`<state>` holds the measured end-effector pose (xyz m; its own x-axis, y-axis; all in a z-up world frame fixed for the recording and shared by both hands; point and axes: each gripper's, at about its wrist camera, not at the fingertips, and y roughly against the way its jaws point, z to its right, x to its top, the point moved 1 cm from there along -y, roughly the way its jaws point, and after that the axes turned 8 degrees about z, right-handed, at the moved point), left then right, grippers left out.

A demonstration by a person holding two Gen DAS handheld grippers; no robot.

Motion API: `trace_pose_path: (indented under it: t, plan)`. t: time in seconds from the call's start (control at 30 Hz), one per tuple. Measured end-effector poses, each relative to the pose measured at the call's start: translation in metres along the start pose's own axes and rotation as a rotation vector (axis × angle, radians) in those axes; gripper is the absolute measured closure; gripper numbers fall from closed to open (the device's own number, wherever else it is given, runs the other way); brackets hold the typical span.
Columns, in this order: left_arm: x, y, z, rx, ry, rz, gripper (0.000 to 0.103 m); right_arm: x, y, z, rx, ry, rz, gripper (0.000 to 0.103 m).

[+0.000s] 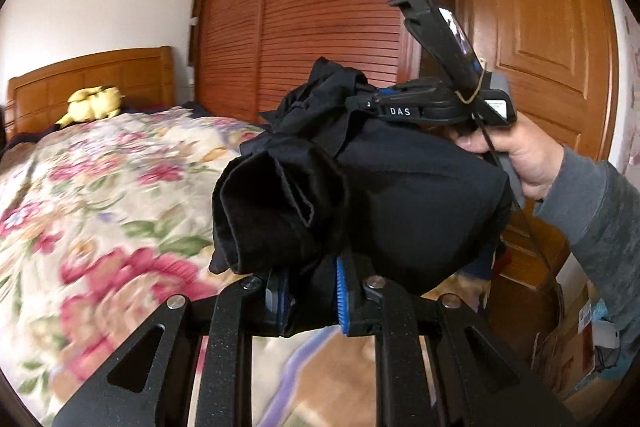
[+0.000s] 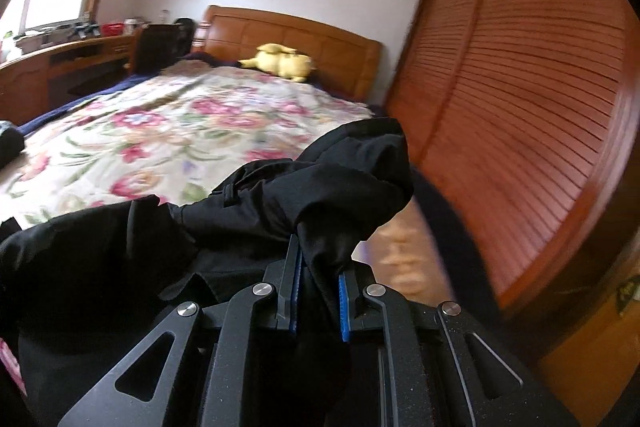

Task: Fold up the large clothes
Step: 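Lift the coat bundle with both tools and carry it toward the wardrobe, then lower the coat bundle onto the blue cushion and open both tools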

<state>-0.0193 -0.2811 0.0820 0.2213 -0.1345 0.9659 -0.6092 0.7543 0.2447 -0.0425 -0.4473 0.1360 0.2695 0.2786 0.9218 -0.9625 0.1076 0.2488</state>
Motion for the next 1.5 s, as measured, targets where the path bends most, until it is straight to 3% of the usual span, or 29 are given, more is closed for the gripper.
trace_pose_path:
  t: [0.2,0.4,0.53,0.63,0.67,0.8,0.93,1.0,1.03,1.1,1.23,1.37,1.5]
  plan:
    - [0.014,-0.055,0.032,-0.078,-0.007,-0.006,0.084,0.008,-0.007,0.033,-0.077,0.087,-0.080,0.089]
    - [0.010,-0.120,0.083,-0.175,-0.018,-0.074,0.084,0.007,-0.031,0.068,-0.148,0.167,-0.182,0.089]
    - [-0.002,-0.145,0.109,-0.205,-0.029,-0.125,0.084,-0.007,-0.057,0.094,-0.106,0.135,-0.279,0.087]
    - [-0.001,-0.145,0.112,-0.183,-0.023,-0.113,0.084,-0.014,-0.070,0.107,-0.139,0.022,-0.357,0.075]
    - [0.000,-0.144,0.112,-0.179,-0.015,-0.113,0.084,-0.013,-0.070,0.107,-0.167,0.003,-0.361,0.066]
    - [0.003,-0.148,0.118,-0.167,0.004,-0.130,0.081,0.006,-0.033,0.101,-0.286,-0.059,-0.275,0.048]
    - [0.006,-0.143,0.113,-0.183,0.044,-0.139,0.071,0.023,0.037,0.067,-0.338,-0.131,-0.148,0.048]
    - [0.008,-0.125,0.100,-0.176,0.026,-0.111,0.063,0.013,0.069,0.045,-0.332,-0.200,-0.139,0.046]
    - [0.009,-0.115,0.096,-0.172,0.026,-0.097,0.059,0.006,0.087,0.040,-0.320,-0.234,-0.138,0.044]
    - [0.011,-0.099,0.085,-0.147,0.019,-0.080,0.056,-0.003,0.109,0.019,-0.297,-0.264,-0.128,0.031]
    - [0.015,-0.072,0.053,-0.098,0.018,-0.062,0.029,-0.026,0.132,-0.008,-0.295,-0.325,-0.179,0.025]
    - [0.016,-0.052,0.024,-0.049,0.025,-0.047,0.025,-0.045,0.144,-0.009,-0.371,-0.392,-0.219,0.022]
    - [0.011,-0.041,0.007,-0.012,0.034,-0.040,0.025,-0.053,0.127,0.008,-0.326,-0.536,-0.247,0.014]
